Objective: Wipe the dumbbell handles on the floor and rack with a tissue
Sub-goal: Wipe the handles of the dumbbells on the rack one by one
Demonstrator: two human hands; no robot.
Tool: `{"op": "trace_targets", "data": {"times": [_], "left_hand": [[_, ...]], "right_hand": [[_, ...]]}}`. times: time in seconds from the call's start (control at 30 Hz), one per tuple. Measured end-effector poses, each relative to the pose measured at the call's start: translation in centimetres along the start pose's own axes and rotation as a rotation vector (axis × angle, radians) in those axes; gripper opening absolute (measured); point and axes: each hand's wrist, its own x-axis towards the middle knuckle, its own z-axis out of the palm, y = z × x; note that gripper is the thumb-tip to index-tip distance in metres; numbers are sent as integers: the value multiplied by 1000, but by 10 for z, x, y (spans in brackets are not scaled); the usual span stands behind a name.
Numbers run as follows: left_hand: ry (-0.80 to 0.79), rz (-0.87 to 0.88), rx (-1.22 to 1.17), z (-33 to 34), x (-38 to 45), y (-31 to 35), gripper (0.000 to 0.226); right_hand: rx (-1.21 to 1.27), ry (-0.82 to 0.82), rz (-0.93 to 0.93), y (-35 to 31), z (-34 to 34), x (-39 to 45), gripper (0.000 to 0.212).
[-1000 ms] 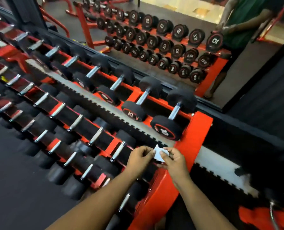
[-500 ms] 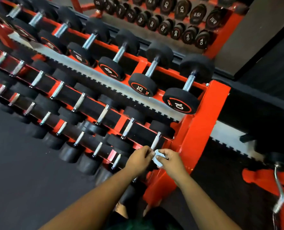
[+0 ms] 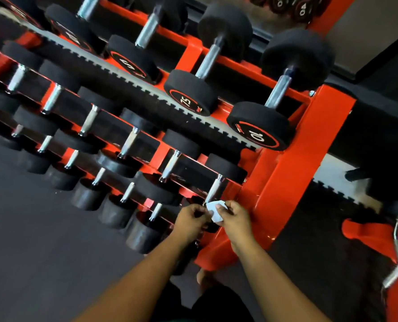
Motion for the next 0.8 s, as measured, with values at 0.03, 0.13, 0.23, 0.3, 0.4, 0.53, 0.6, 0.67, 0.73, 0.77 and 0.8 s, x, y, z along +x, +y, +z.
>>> {"op": "trace_targets", "data": {"times": [0.03,0.13,0.23,0.3,0.4,0.53,0.6,0.67,0.73,0.77,0.8], "left_hand": [[-13,-5,22,-1,6,-3,18],[-47,13,201,-6,29,-13,18],[-13,159,381,-13,52,-21,12],[37,222,564,-13,61,-26,40],[33,170,752,-7,73,-42,84],[-29,56,723,9,81,-61,120],[-21,25,700,18,83,-67,128],[26,24,682,25,84,-70,132],[66,6,619,27,85,-73,135],[79,-8,587,27,86,-74,138],[86,-27,562,26,87,-76,140]], "right_hand": [[18,-5,39,1,3,5,15],[3,-39,74,1,11,18,17],[-104,98,58,7,23,42,18],[-150,260,52,13,30,60,19],[-250,408,154,24,41,87,24],[-218,531,248,41,47,114,28],[-188,467,278,53,50,126,27],[-108,397,319,64,53,136,23],[10,396,369,66,56,142,19],[86,373,391,69,57,144,18],[118,364,431,65,59,141,17]]}}
